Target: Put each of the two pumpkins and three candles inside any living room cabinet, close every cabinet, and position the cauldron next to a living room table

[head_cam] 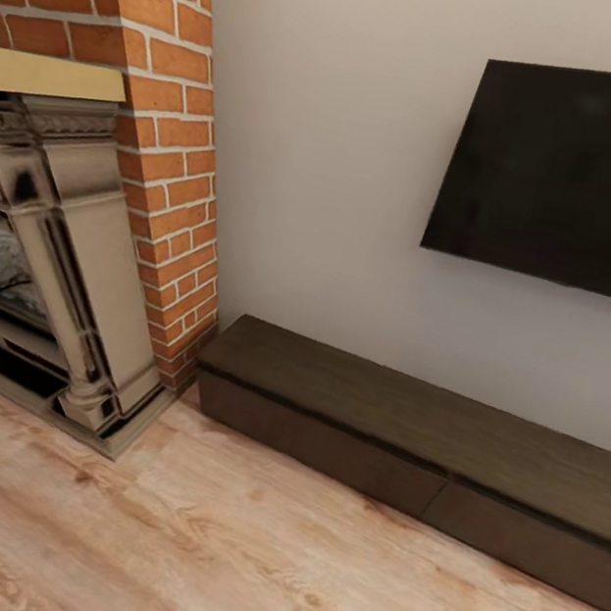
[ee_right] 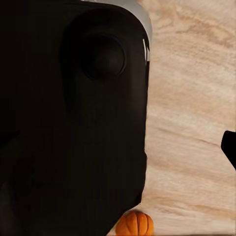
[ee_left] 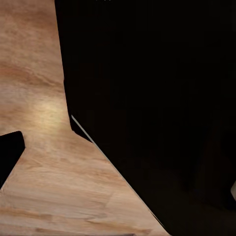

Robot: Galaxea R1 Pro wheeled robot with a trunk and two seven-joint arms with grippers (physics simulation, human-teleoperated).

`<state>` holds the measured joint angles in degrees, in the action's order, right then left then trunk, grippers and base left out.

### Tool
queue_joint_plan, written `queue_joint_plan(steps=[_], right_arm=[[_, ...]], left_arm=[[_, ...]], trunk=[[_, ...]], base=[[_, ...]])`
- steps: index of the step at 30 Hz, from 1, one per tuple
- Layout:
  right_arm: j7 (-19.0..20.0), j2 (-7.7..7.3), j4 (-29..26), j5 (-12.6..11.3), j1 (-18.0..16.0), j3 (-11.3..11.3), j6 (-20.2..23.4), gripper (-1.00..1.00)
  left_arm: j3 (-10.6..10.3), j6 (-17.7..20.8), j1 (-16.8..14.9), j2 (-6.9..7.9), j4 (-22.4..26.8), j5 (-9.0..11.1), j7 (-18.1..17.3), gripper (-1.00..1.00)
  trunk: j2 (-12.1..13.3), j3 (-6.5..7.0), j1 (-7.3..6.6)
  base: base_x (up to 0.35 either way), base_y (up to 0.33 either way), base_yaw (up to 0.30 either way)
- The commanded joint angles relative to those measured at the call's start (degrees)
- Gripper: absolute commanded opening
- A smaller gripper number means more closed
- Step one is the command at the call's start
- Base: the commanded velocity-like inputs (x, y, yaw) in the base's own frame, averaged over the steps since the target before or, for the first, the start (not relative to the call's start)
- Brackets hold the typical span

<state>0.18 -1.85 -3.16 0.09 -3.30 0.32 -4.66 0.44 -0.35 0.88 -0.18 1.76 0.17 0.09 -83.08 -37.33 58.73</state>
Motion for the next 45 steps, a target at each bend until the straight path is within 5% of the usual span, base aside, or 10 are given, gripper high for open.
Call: queue_joint_plan(steps=[1,22,45], right_arm=[[0.0,0.0,0.0,0.0,0.0,0.0,0.0,1.0],[0.0,-0.03,0.0,0.0,0.0,0.0,-0.1,1.0],[-0.5,-0.18,-0.3,0.0,0.0,-0.2,0.0,1.0]], left_arm=[[0.0,0.0,0.0,0.0,0.0,0.0,0.0,1.0],[0.0,0.0,0.0,0.0,0.0,-0.1,0.0,1.0],[0.0,0.0,0.0,0.0,0.0,-0.1,0.0,1.0]], trunk=[[0.0,0.02,0.0],[0.0,0.56,0.0],[0.0,0.58,0.0]], base=[[0.006,0.274,-0.285],[0.113,0.234,-0.283],[0.004,0.003,-0.014]])
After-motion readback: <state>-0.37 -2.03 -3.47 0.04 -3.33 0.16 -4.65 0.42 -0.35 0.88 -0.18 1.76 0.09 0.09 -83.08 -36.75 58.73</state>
